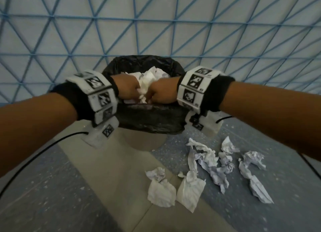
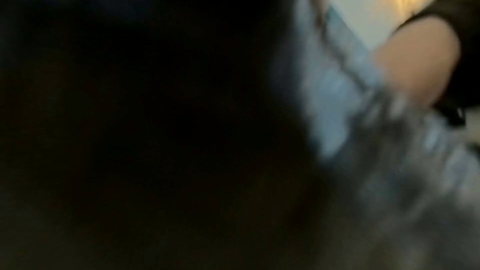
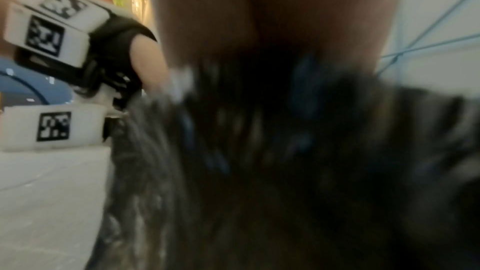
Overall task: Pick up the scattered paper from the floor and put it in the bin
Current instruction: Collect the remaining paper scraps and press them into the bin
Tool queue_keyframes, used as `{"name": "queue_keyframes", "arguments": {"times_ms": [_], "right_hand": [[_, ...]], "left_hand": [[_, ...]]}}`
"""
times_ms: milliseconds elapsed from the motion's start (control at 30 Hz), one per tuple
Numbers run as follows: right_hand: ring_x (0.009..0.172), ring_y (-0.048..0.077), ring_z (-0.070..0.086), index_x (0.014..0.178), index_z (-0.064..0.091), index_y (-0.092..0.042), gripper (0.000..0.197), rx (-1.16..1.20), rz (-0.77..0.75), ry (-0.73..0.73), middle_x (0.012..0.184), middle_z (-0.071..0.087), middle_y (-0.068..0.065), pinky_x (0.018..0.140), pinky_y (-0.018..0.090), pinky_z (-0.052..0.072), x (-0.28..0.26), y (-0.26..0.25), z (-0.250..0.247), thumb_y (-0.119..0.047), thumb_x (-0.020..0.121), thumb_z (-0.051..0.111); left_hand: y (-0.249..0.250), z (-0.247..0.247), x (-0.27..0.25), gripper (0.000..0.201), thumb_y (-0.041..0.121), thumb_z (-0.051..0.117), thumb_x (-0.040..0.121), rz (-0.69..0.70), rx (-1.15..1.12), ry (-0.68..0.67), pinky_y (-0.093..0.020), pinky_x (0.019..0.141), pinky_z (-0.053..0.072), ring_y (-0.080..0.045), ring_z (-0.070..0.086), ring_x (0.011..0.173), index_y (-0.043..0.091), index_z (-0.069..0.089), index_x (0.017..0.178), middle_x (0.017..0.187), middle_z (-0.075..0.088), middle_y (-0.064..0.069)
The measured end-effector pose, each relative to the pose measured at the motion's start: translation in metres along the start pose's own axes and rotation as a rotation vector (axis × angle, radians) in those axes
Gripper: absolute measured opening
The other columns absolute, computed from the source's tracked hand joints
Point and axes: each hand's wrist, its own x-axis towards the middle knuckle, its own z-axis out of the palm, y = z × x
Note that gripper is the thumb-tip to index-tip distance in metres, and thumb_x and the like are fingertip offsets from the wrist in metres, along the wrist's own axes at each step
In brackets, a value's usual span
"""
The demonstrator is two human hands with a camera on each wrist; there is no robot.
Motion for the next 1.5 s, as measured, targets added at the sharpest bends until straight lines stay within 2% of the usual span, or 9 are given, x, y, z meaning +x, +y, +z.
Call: {"name": "queue_keyframes", "arguments": {"times_ms": [300,433,567,667,733,900,1067,1233,1500], "right_hand": [[0.124,0.01,0.044,0.142,0.029,-0.024,0.055,0.354,-0.098,0.558,0.146,0.04,0.0,0.099,0.017,0.034,-0.069,0.039,0.007,-0.023,0.092,0.051],[0.105,0.009,0.046,0.133,0.039,-0.01,0.043,0.598,0.016,0.797,0.129,0.052,0.01,0.085,0.012,0.038,-0.078,0.076,0.051,-0.009,0.091,0.049],[0.119,0.027,0.044,0.13,0.042,-0.007,0.046,0.488,0.291,0.43,0.134,0.046,0.019,0.105,0.041,0.037,-0.077,0.116,0.123,-0.012,0.087,0.057],[0.141,0.039,0.015,0.146,0.013,-0.026,0.09,0.183,0.354,-0.164,0.155,0.013,0.014,0.115,0.055,0.02,-0.081,0.131,0.183,-0.043,0.077,0.068],[0.143,0.043,-0.003,0.144,-0.006,-0.037,0.115,-0.005,0.306,-0.37,0.158,-0.008,0.007,0.113,0.064,0.013,-0.086,0.135,0.206,-0.054,0.064,0.074],[0.138,0.047,-0.021,0.141,-0.022,-0.039,0.135,-0.197,0.068,-0.565,0.153,-0.03,0.004,0.109,0.069,0.007,-0.09,0.125,0.217,-0.044,0.057,0.083],[0.14,0.047,-0.014,0.143,-0.016,-0.04,0.12,-0.164,0.001,-0.594,0.151,-0.035,0.004,0.11,0.066,0.021,-0.082,0.108,0.231,-0.031,0.068,0.078],[0.138,0.043,0.016,0.147,0.007,-0.028,0.078,-0.148,-0.047,-0.403,0.156,-0.004,0.016,0.109,0.052,0.034,-0.085,0.11,0.253,-0.021,0.087,0.056],[0.117,0.03,0.048,0.119,0.055,-0.008,0.041,0.206,0.12,-0.066,0.13,0.045,0.014,0.098,0.036,0.042,-0.083,0.12,0.215,-0.008,0.079,0.064]], "left_hand": [[-0.007,-0.019,-0.047,0.05,0.035,0.051,0.091,0.052,-0.201,0.532,-0.038,0.086,0.047,-0.034,0.06,0.101,0.021,0.041,0.138,0.13,0.058,-0.017],[-0.005,-0.015,-0.053,0.056,0.042,0.046,0.092,0.068,-0.065,0.574,-0.054,0.103,0.039,-0.042,0.041,0.131,0.029,0.028,0.144,0.154,0.027,-0.012],[0.027,0.002,-0.076,0.043,0.03,0.045,0.09,0.319,-0.132,0.862,-0.045,0.09,0.05,-0.027,0.052,0.121,0.024,0.048,0.132,0.15,0.035,-0.005],[0.066,0.069,-0.094,0.023,0.017,0.054,0.083,0.689,-0.246,0.669,-0.032,0.079,0.056,-0.01,0.053,0.098,0.022,0.065,0.102,0.113,0.056,-0.001],[0.085,0.137,-0.094,0.035,0.025,0.059,0.075,0.775,-0.055,0.449,-0.029,0.081,0.058,-0.012,0.045,0.112,0.03,0.06,0.11,0.129,0.045,-0.001],[0.11,0.245,-0.072,0.092,0.049,0.06,0.08,0.283,-0.127,-0.364,-0.063,0.109,0.025,-0.042,-0.021,0.142,0.057,-0.011,0.138,0.151,-0.038,0.005],[0.143,0.252,-0.061,0.096,0.041,0.064,0.08,0.19,-0.168,-0.394,-0.069,0.104,0.025,-0.049,-0.022,0.139,0.057,-0.01,0.138,0.154,-0.033,0.002],[0.145,0.257,-0.055,0.04,0.033,0.056,0.079,0.357,-0.049,-0.101,-0.041,0.077,0.057,-0.039,0.054,0.117,0.032,0.057,0.12,0.134,0.042,-0.007],[0.102,0.23,-0.037,0.031,0.01,0.039,0.095,0.359,-0.217,-0.123,-0.032,0.102,0.038,-0.026,0.045,0.122,0.011,0.054,0.122,0.133,0.048,-0.009]]}}
